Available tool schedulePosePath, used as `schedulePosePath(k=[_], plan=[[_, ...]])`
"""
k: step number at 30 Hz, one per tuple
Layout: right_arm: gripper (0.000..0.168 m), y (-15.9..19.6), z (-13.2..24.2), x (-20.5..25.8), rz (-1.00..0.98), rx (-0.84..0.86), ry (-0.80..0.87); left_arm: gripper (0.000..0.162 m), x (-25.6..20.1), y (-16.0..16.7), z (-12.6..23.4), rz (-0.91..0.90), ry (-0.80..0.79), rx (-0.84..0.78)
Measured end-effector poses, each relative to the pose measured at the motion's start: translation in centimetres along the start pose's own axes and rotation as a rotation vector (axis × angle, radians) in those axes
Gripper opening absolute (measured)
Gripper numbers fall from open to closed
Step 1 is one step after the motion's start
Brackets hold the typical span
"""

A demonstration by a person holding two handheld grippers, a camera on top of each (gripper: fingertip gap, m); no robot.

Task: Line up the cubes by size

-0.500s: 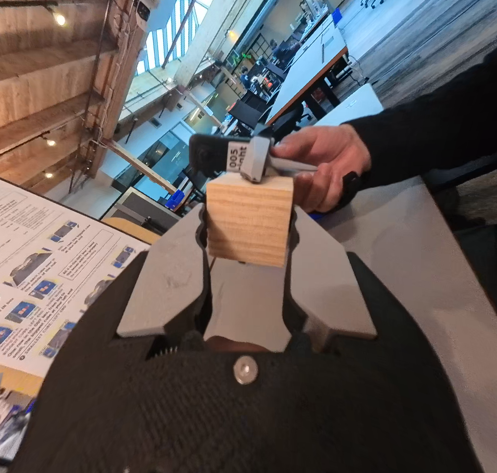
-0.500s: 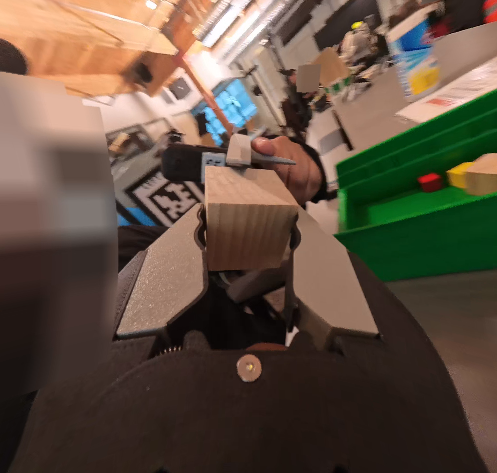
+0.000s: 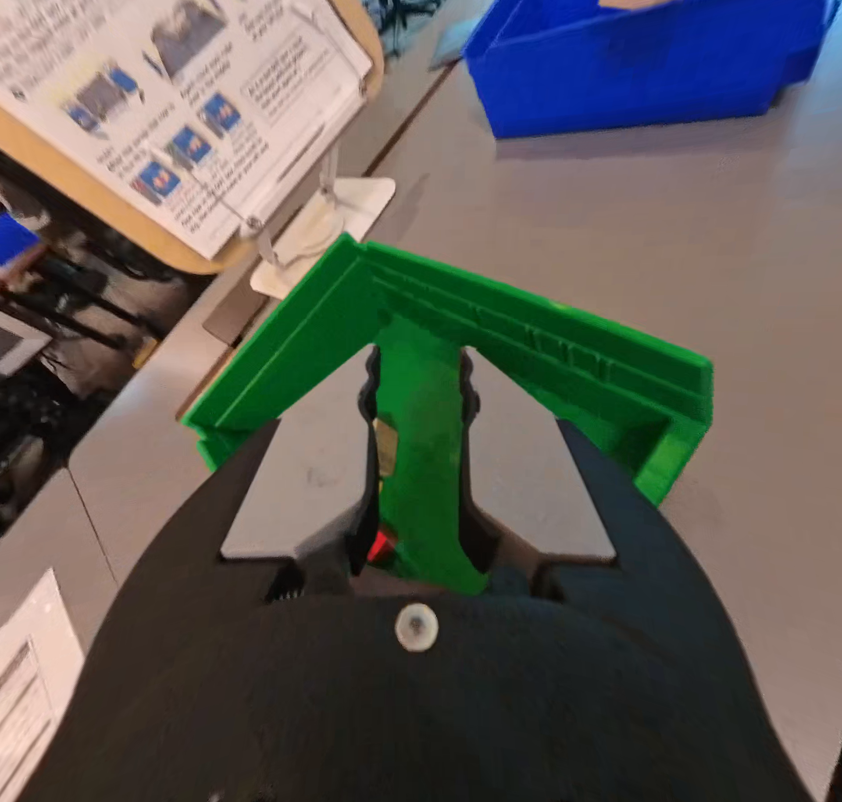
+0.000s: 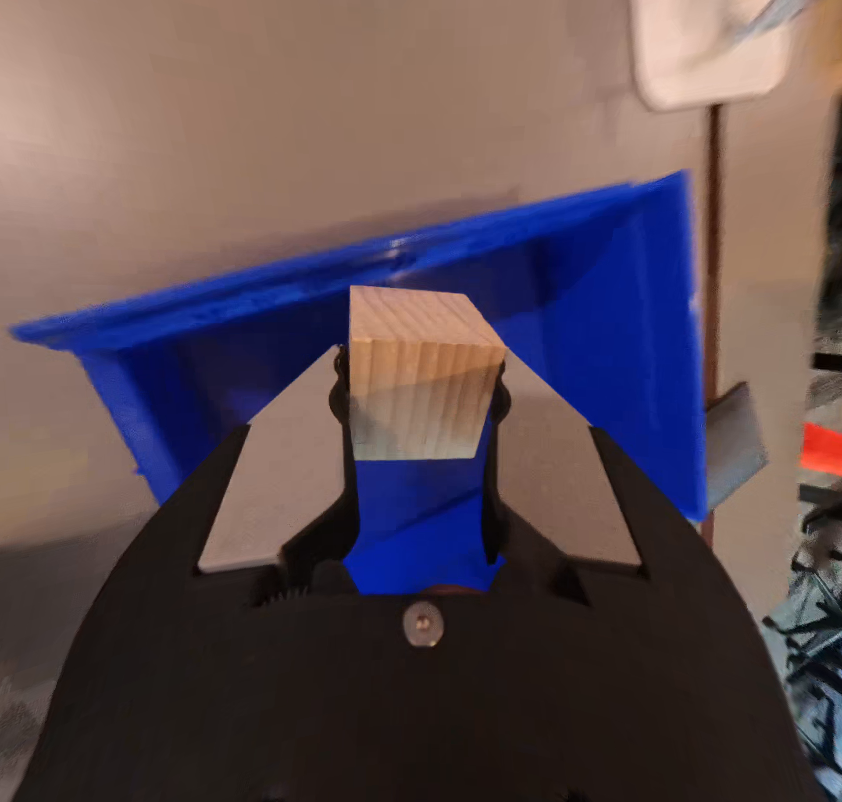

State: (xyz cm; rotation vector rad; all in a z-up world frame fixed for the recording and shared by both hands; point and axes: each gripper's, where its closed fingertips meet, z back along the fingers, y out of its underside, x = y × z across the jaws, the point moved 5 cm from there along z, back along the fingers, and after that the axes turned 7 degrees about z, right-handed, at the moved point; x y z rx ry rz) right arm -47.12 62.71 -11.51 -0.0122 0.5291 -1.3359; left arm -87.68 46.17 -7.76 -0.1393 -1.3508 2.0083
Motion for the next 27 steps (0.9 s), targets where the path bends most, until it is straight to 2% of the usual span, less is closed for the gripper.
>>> schedulePosePath(k=[2, 5, 12, 17, 19, 20, 24, 27], plan=[[0.062, 1.0, -2.8, 0.0, 0.034, 0.081, -0.051, 0.036, 1.6, 1.5, -0.8, 0.036, -0.006, 0.119], [0.061, 0.7, -5.4, 0.3, 0.062, 0.071, -0.110, 0.043, 3.7, 4.0, -2.5, 0.018, -0.057, 0.315], [0.061, 0.6, -7.9, 1.1, 0.056, 0.078, -0.162, 0.058, 6.0, 7.3, -8.0, -0.040, -0.019, 0.687], [0.064, 0.5, -5.4, 0.5, -0.014, -0.032, -0.121, 0.062, 6.2, 8.8, -9.8, -0.061, 0.025, 0.906], [0.064, 0.8, -4.1, 0.3, -0.039, -0.071, -0.093, 0.061, 6.2, 9.4, -10.2, -0.095, 0.023, 0.979], [0.064, 0.9, -3.4, 0.1, -0.052, -0.092, -0.070, 0.054, 6.2, 9.6, -10.4, -0.102, 0.021, 0.998], [0.061, 0.4, 0.4, -0.2, -0.139, -0.275, 0.046, 0.048, 6.6, 9.2, -11.1, -0.078, 0.008, 0.980], [0.060, -1.3, 3.5, 0.7, -0.276, -0.490, 0.055, 0.044, 7.2, 6.7, -10.4, -0.121, -0.072, 0.822]])
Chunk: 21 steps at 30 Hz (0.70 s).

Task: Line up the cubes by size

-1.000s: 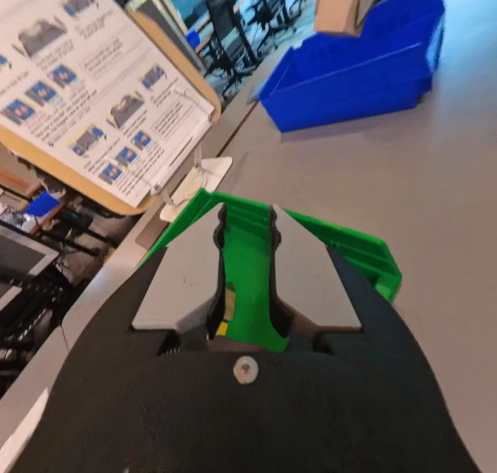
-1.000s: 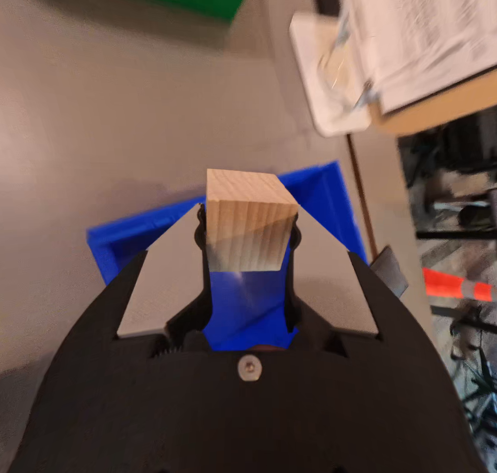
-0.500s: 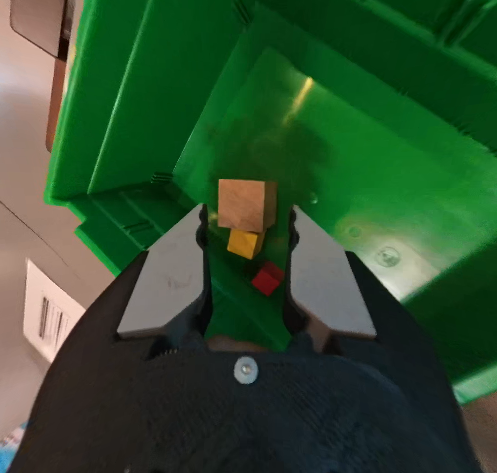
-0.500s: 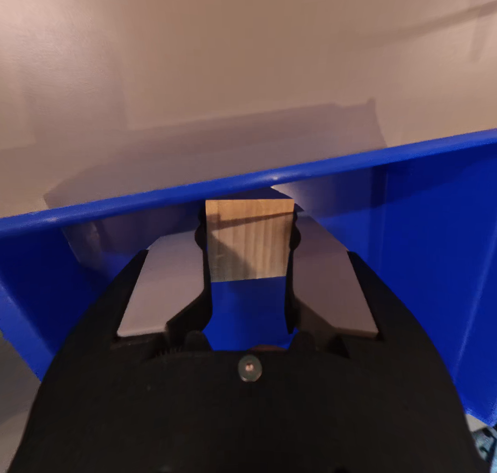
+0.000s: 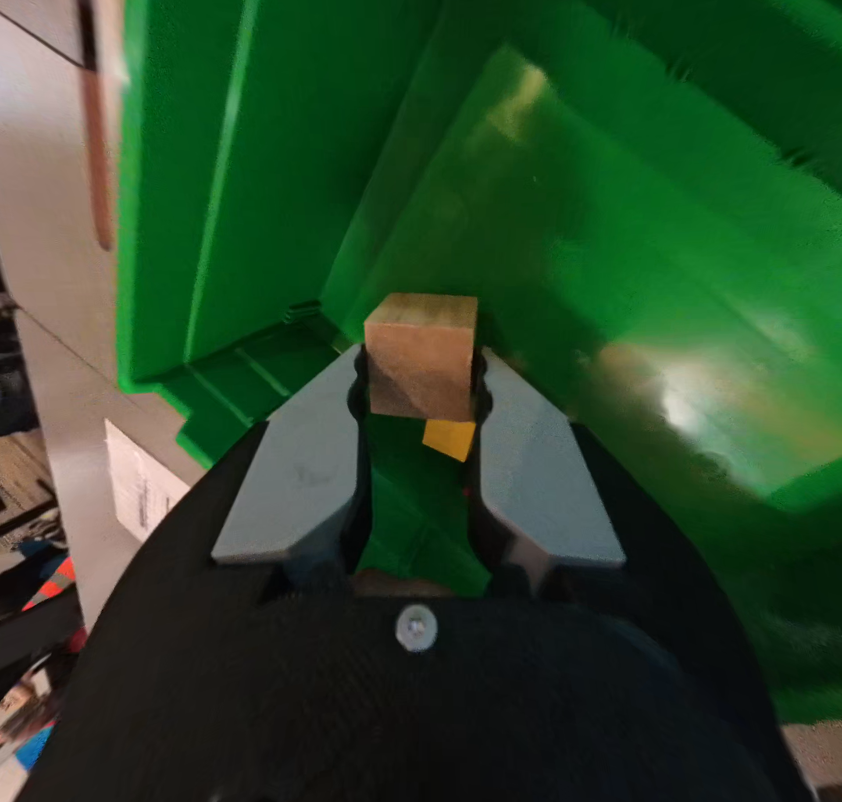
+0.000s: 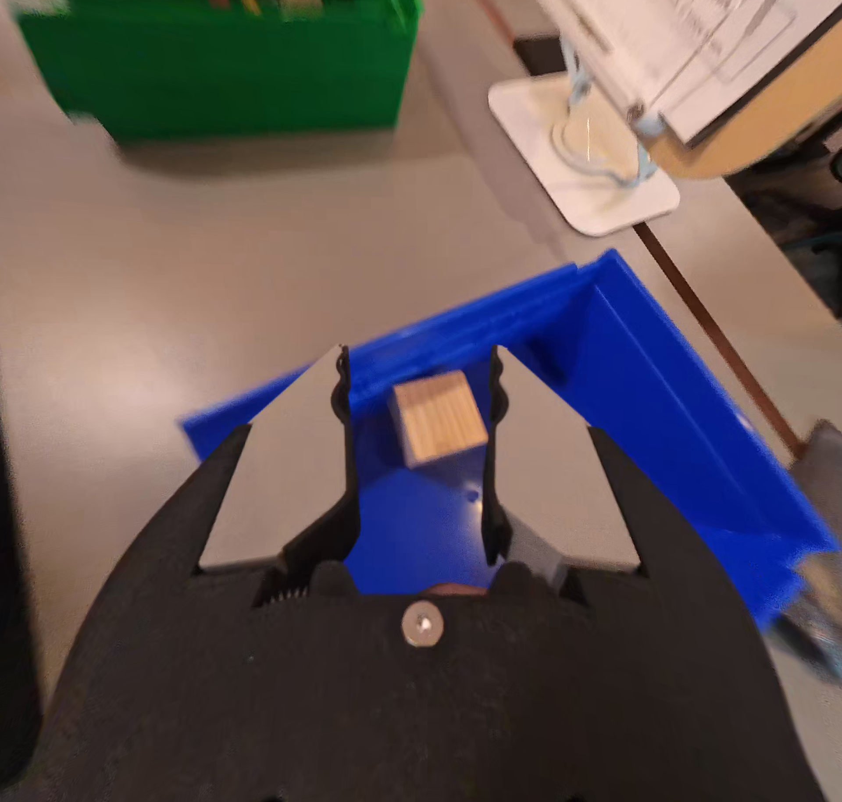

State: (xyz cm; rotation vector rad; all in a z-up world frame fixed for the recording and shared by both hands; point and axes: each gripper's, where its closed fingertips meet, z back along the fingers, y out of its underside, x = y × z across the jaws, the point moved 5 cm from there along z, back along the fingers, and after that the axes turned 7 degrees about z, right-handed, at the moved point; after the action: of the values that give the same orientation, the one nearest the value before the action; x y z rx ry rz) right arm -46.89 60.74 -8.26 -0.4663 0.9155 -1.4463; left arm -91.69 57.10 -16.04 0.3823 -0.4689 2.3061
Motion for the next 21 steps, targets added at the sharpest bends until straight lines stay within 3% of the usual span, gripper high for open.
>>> schedulePosePath(k=[4, 7, 10, 12, 15, 21], plan=[[0.059, -4.7, 0.8, 4.3, -0.201, -0.286, -0.226, 0.044, -1.8, -4.4, 9.0, -0.051, -0.039, -0.535], [0.062, -8.4, -0.4, 7.0, -0.280, -0.424, -0.378, 0.043, -7.1, -7.2, 16.5, -0.226, 0.001, -0.950], [0.065, -12.4, -1.7, 9.5, -0.347, -0.575, -0.585, 0.044, -12.2, -9.0, 21.2, -0.386, 0.020, -1.236], [0.067, -14.4, -2.6, 10.7, -0.407, -0.637, -0.690, 0.044, -14.4, -9.8, 22.7, -0.446, 0.009, -1.337], [0.056, -16.2, -3.0, 11.6, -0.442, -0.716, -0.788, 0.043, -16.0, -10.9, 23.1, -0.479, -0.006, -1.385], [0.042, -16.2, -3.9, 10.9, -0.497, -0.736, -0.763, 0.043, -16.3, -11.9, 22.6, -0.422, -0.041, -1.429]])
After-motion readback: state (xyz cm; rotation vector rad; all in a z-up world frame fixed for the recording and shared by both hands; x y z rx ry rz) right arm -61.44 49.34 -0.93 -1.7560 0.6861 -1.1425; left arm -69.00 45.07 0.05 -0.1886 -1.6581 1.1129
